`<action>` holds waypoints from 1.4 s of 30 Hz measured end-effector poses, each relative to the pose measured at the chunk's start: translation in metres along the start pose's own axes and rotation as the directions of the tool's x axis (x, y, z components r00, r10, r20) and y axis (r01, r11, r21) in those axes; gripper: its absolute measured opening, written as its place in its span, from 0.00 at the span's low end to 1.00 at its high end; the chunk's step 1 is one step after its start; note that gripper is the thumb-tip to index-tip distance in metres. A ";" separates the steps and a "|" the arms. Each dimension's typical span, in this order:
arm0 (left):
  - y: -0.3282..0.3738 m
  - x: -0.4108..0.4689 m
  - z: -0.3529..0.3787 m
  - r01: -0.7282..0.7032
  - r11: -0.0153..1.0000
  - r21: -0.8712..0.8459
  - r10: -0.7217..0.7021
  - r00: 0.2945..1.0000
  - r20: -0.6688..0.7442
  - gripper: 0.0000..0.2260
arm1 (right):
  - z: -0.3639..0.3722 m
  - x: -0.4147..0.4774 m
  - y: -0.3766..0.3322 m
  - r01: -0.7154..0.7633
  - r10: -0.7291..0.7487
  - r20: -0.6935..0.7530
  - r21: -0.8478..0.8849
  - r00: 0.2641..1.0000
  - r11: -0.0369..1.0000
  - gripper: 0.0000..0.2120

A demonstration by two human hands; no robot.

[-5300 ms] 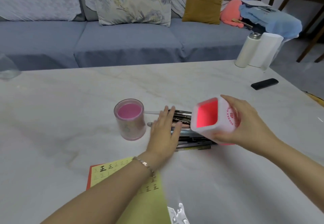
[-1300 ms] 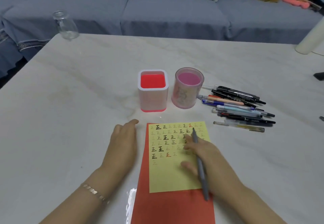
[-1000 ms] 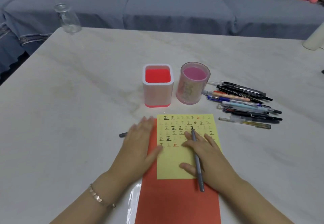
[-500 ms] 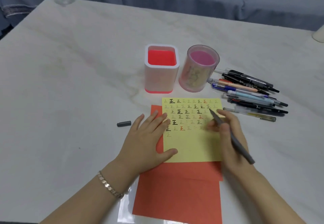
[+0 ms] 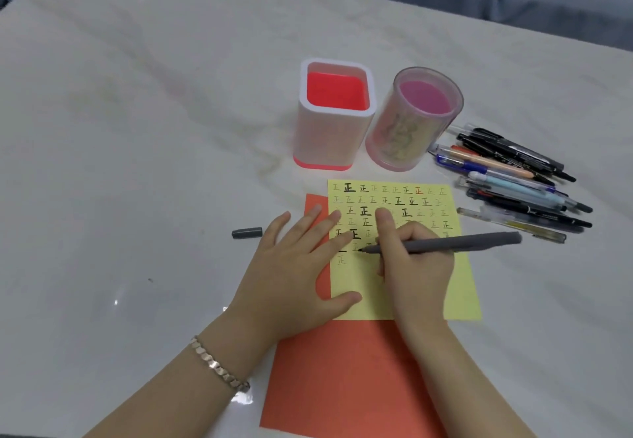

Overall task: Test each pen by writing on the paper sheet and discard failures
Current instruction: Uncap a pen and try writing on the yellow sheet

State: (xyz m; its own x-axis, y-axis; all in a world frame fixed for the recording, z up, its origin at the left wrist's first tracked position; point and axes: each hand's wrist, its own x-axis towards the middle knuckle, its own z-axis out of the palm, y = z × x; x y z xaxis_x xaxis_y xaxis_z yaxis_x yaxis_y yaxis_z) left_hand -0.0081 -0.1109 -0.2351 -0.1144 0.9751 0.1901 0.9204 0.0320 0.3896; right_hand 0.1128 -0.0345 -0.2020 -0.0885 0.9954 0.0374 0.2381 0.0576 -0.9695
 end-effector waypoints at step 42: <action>0.001 0.001 -0.001 0.017 0.999 -0.037 -0.017 1.000 -0.017 0.32 | 0.007 -0.003 0.021 0.089 -0.096 -0.042 -0.139 0.995 0.986 0.21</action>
State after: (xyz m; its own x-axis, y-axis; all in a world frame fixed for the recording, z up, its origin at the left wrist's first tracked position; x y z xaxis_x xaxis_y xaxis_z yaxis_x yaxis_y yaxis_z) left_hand -0.0072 -0.1106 -0.2333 -0.1366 0.9705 0.1986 0.9039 0.0401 0.4258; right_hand 0.1115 -0.0370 -0.2239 -0.0702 0.9876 0.1403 0.3612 0.1563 -0.9193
